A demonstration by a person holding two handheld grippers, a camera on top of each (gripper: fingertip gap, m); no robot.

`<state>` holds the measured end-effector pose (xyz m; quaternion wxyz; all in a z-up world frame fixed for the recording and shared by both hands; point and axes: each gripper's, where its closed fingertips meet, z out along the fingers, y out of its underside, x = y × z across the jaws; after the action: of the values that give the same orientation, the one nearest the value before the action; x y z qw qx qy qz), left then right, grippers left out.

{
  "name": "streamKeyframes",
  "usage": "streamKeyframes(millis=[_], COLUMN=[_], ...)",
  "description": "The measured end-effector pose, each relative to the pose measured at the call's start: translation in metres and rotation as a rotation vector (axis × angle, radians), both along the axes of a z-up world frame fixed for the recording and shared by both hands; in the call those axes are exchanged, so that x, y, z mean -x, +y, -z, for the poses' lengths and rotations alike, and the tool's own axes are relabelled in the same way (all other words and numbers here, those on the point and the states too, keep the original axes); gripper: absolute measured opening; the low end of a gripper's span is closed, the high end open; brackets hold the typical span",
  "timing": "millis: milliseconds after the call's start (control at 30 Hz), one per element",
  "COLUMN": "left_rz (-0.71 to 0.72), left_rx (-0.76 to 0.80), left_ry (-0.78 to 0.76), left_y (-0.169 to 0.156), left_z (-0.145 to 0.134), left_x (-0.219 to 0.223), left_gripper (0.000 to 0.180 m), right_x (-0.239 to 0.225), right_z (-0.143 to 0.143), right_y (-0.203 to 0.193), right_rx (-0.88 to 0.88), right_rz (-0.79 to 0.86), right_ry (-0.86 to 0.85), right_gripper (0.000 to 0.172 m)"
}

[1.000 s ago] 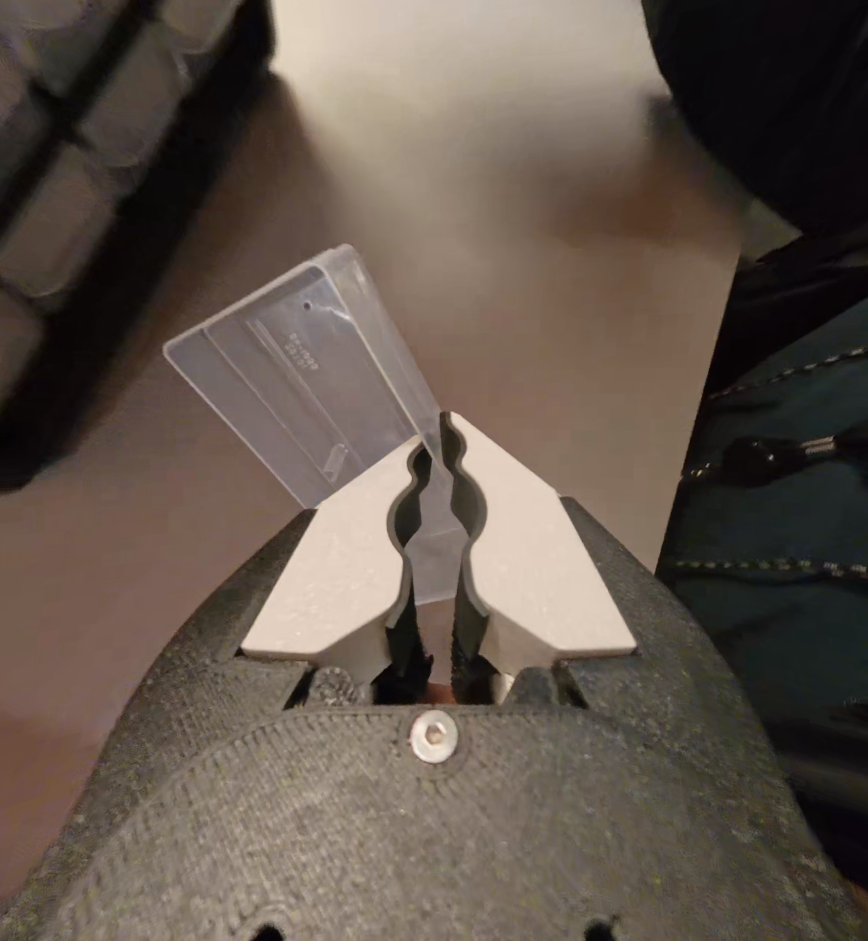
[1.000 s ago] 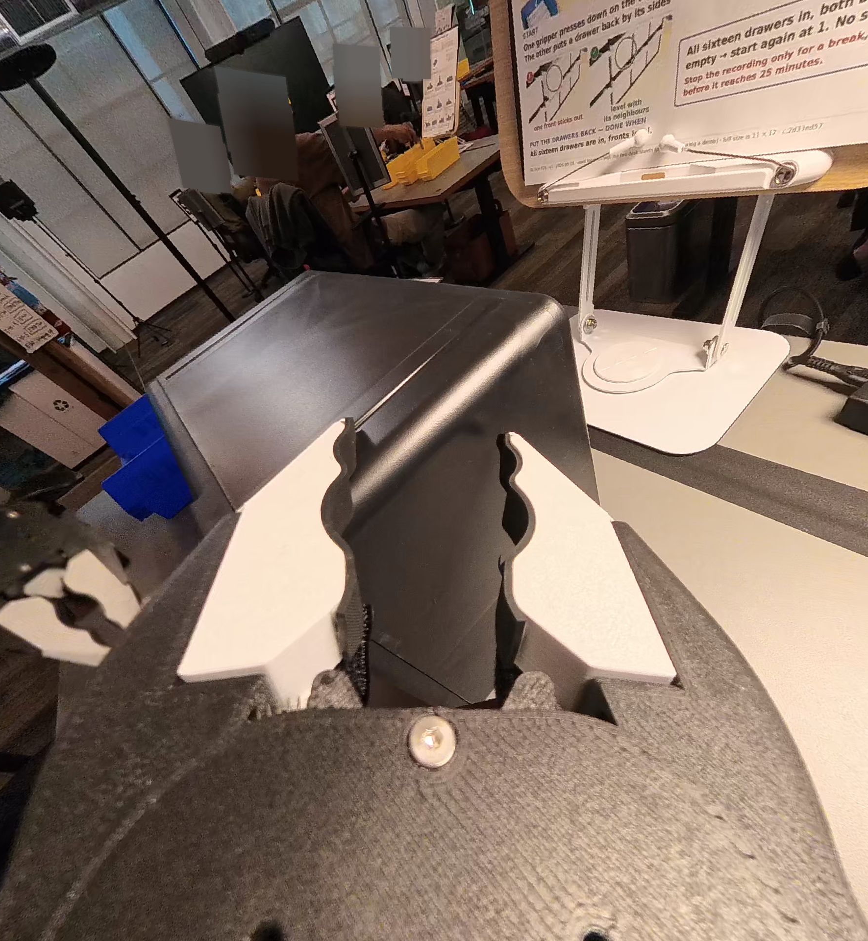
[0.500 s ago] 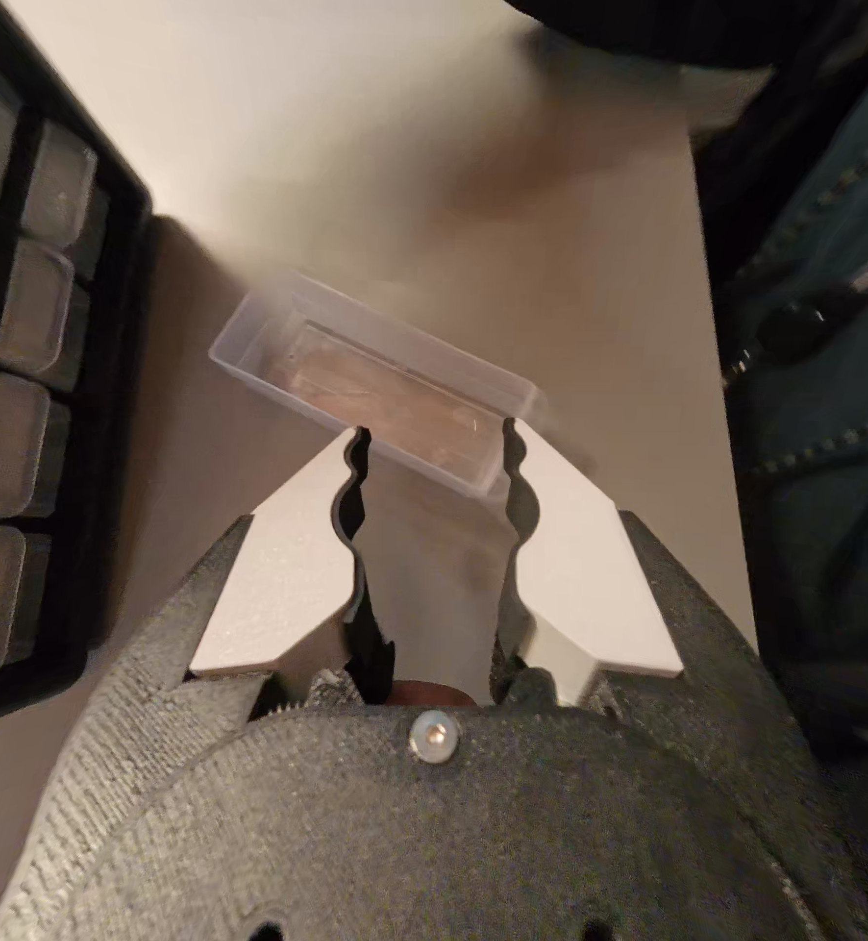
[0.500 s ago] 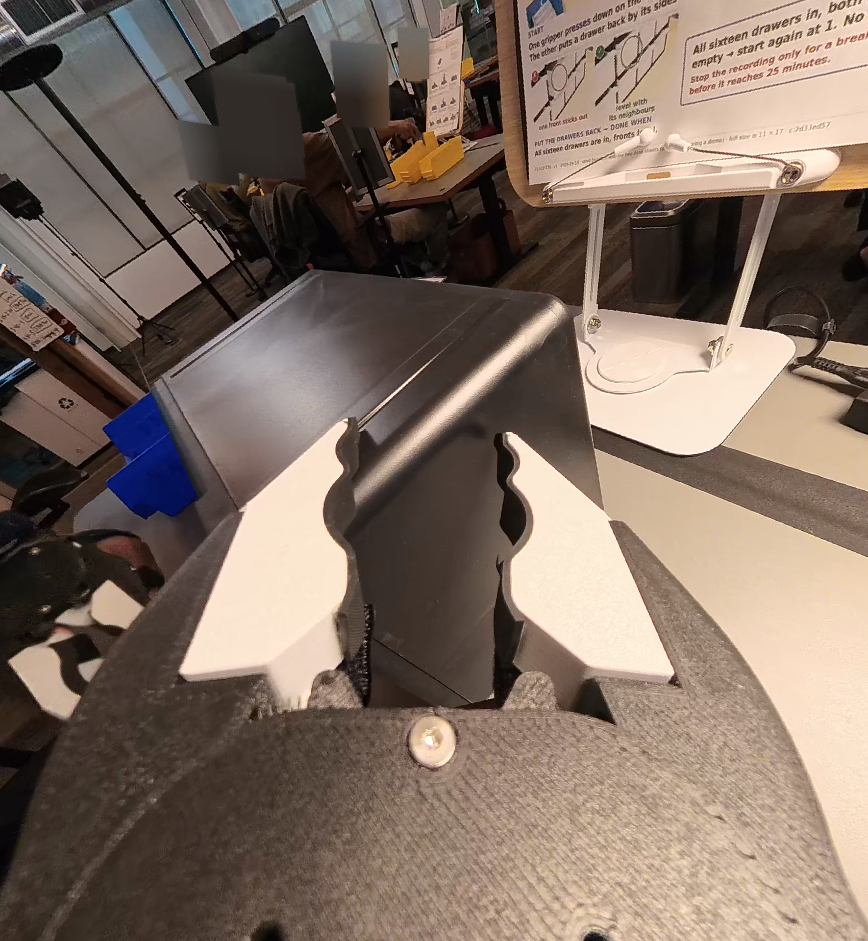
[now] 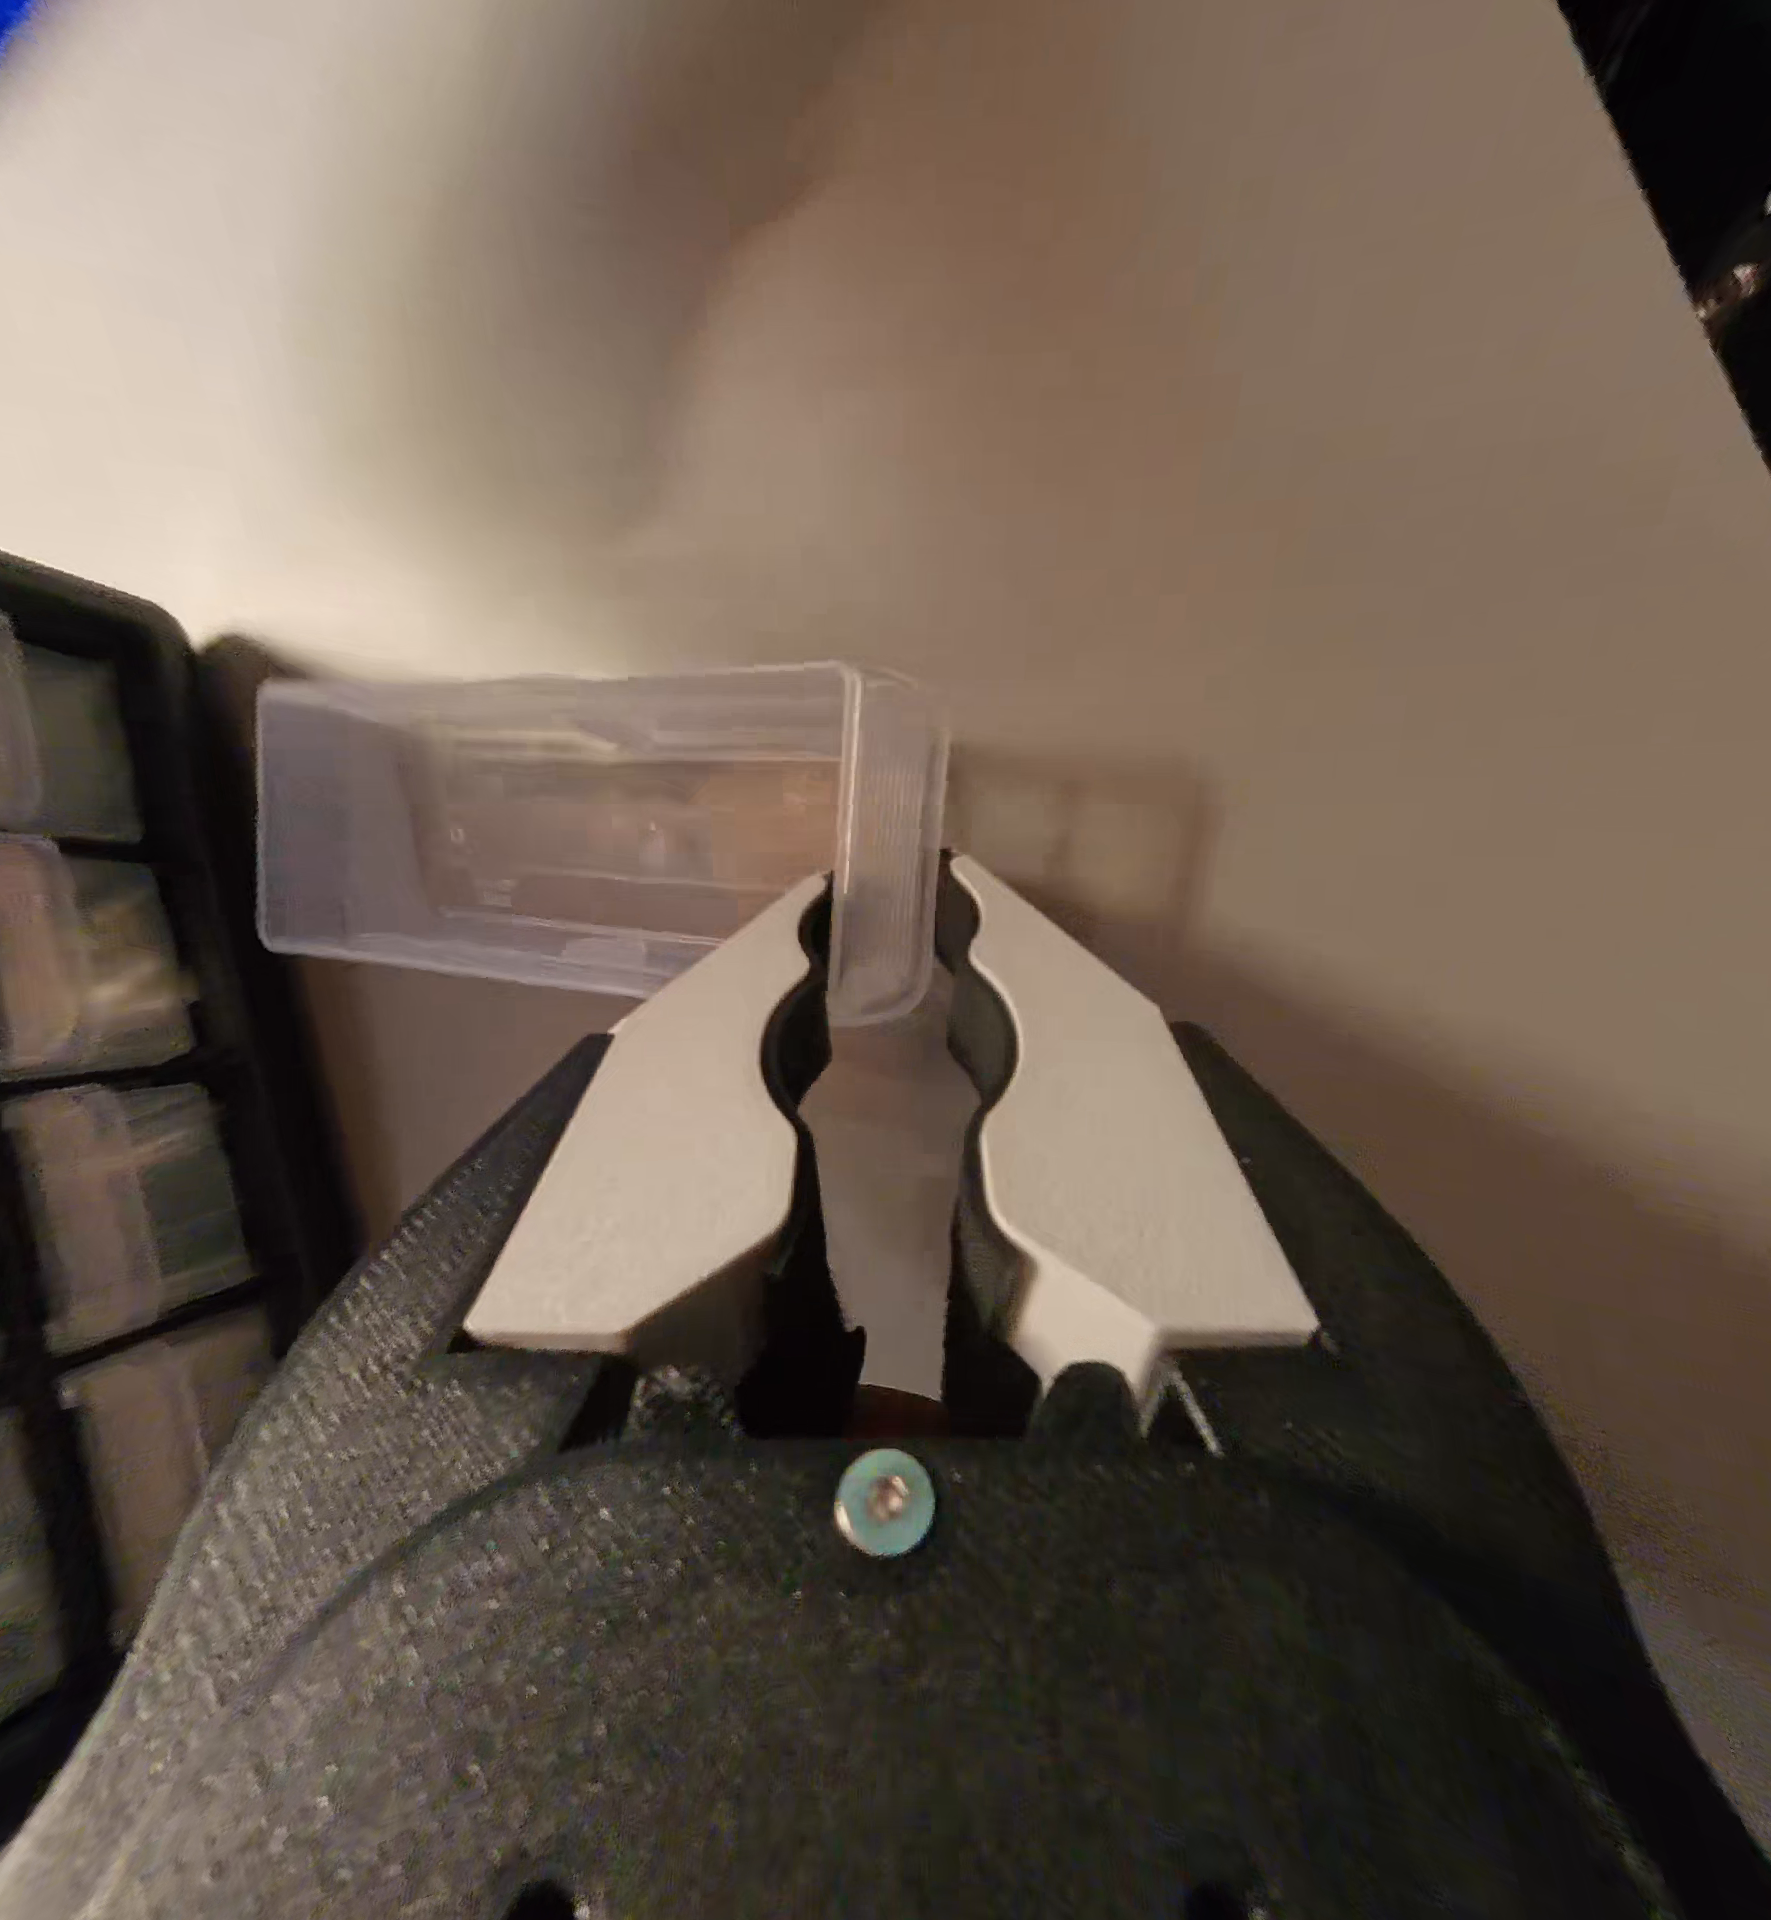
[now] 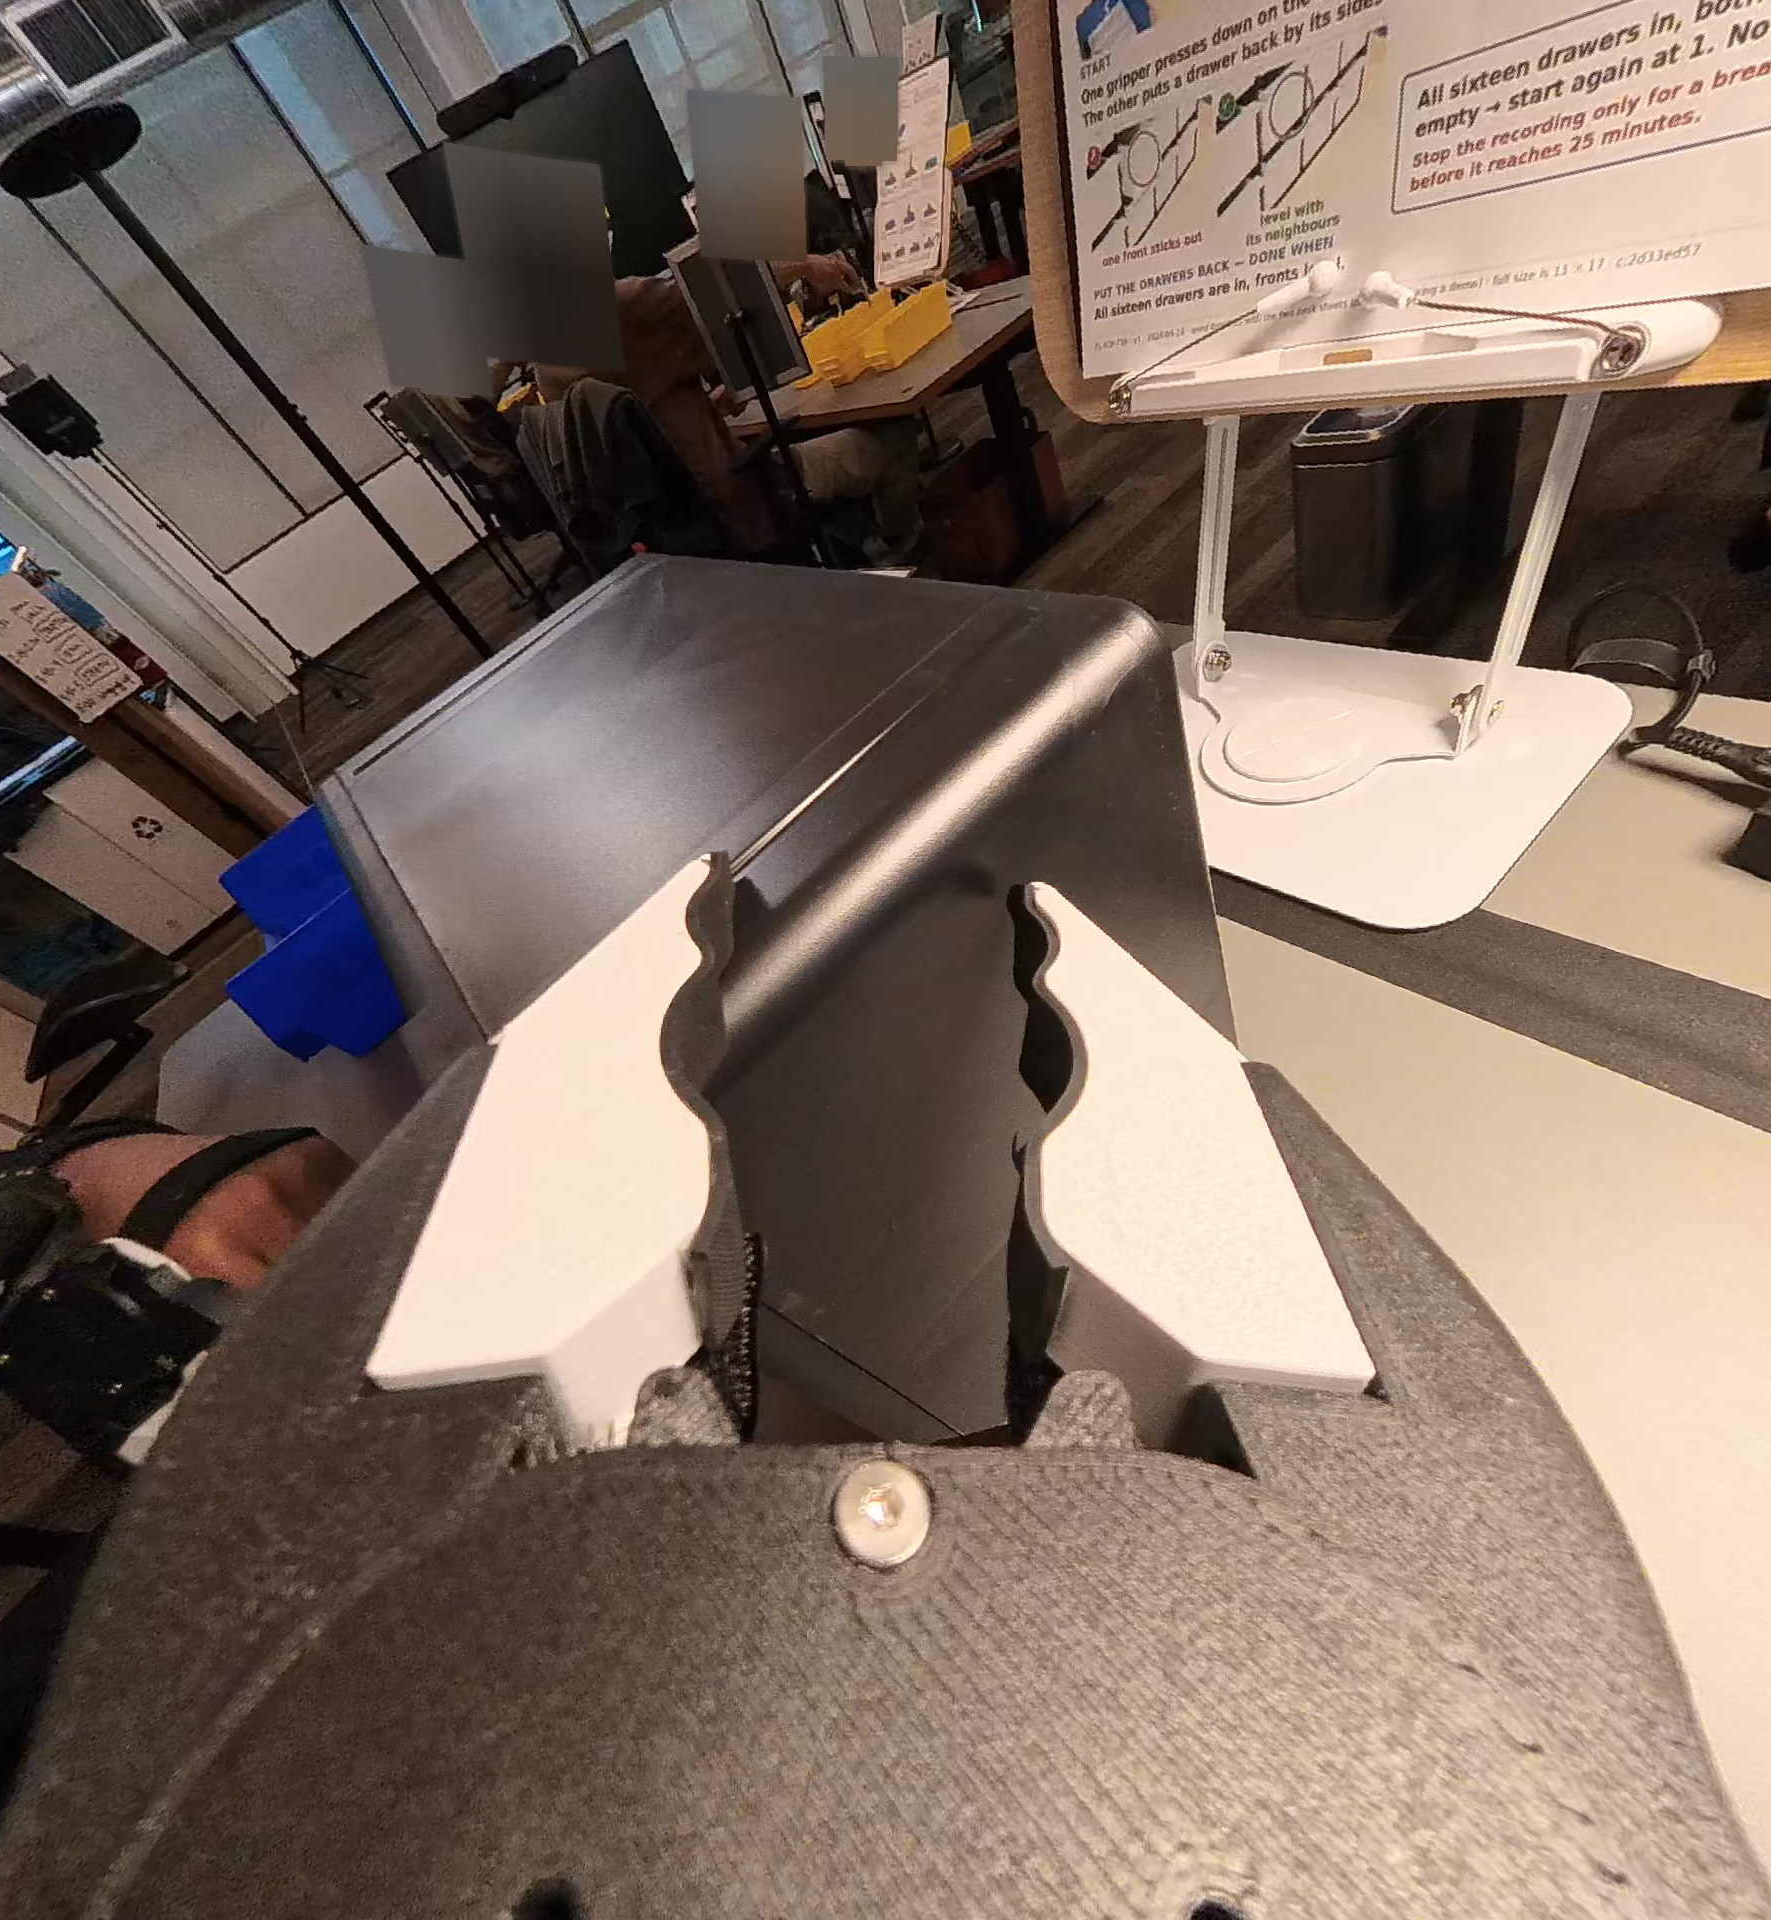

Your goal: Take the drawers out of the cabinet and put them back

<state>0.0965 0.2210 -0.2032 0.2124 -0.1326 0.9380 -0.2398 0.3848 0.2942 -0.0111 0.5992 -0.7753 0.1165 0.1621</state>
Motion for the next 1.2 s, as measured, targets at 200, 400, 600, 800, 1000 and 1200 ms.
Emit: streamKeyframes(millis=[200, 400, 600, 800, 1000, 1200], left_rz=[-0.031, -0.121, -0.153, -0.235, -0.247, -0.244], left_rx=[0.150, 0.264, 0.270, 0.267, 0.209, 0.064], left_ry=[-0.088, -0.083, 0.040, 0.123, 0.093, 0.014], left_y=[-0.001, 0.008, 0.006, 0.010, 0.009, 0.017], left_z=[-0.053, -0.117, -0.134, -0.140, -0.149, -0.133], left_x=[-0.012, -0.034, -0.051, -0.069, -0.077, -0.084], left_gripper=[0.016, 0.016, 0.016, 0.016, 0.016, 0.017], right_x=[0.000, 0.000, 0.001, 0.001, 0.001, 0.001], right_z=[0.000, 0.000, 0.000, 0.000, 0.000, 0.000], right_y=[0.000, 0.000, 0.000, 0.000, 0.000, 0.000], right_rx=[-0.003, -0.004, -0.004, -0.006, -0.006, -0.004], right_rz=[-0.005, -0.002, -0.004, -0.008, -0.010, -0.008], right_ry=[0.006, 0.003, 0.004, 0.008, 0.009, 0.006], right_gripper=[0.057, 0.056, 0.056, 0.056, 0.056, 0.055])
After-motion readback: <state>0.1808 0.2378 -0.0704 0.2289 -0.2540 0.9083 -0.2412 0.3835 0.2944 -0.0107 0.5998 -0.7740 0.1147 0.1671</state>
